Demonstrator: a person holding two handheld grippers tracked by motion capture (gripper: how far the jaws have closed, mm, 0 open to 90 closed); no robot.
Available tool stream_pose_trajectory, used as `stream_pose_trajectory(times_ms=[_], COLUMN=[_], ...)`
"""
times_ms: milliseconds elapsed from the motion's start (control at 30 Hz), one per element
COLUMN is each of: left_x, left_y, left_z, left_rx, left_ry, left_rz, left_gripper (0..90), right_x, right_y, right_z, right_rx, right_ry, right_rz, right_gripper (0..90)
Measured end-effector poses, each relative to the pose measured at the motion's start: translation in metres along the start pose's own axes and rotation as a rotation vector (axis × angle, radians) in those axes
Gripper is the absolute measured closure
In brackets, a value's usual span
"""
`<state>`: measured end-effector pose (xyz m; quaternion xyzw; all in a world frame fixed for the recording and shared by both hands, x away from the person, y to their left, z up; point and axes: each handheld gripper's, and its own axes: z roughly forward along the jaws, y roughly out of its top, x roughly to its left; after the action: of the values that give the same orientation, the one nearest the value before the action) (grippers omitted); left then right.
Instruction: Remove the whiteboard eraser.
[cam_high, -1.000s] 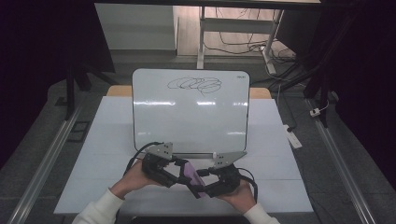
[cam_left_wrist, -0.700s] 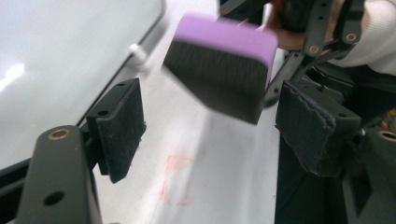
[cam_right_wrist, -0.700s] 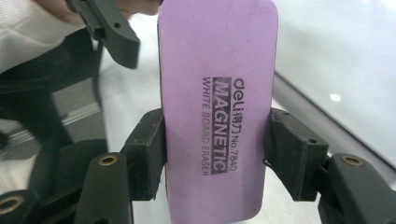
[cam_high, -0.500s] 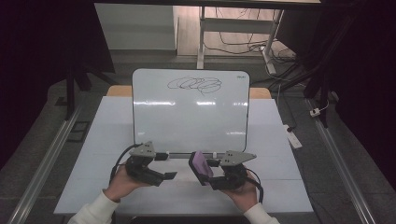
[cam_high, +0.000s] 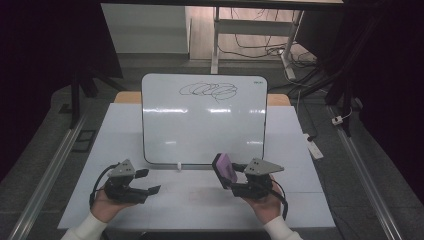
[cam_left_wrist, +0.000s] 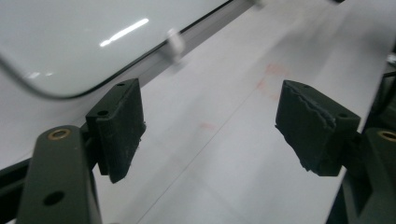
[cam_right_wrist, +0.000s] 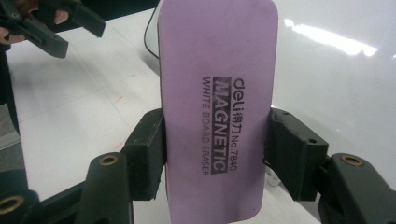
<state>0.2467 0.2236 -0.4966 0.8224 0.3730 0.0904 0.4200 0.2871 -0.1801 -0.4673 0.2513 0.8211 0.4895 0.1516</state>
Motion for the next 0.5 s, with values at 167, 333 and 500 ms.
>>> stream_pose_trajectory(times_ms=[167,333,500], left_x=[0.006,0.014,0.019], left_y=[-0.013,-0.023,-0.03], left_z=[-0.008,-0.013,-0.017], left_rx=[-0.014,-0.001,0.0], left_ry=[0.032,0.052,0.061], left_rz=[-0.042,-0.075,-0.099], left_gripper=[23.1,22.7,22.7], right_x=[-0.005,-0.007,-0.009], right_y=[-0.002,-0.001,0.001], right_z=[-0.004,-0.007,-0.008], right_rx=[-0.013,-0.015,-0.018], right_ry=[-0.045,-0.074,-0.133], right_rz=[-0.002,-0.008,-0.018], right_gripper=[40.3,40.3,40.2])
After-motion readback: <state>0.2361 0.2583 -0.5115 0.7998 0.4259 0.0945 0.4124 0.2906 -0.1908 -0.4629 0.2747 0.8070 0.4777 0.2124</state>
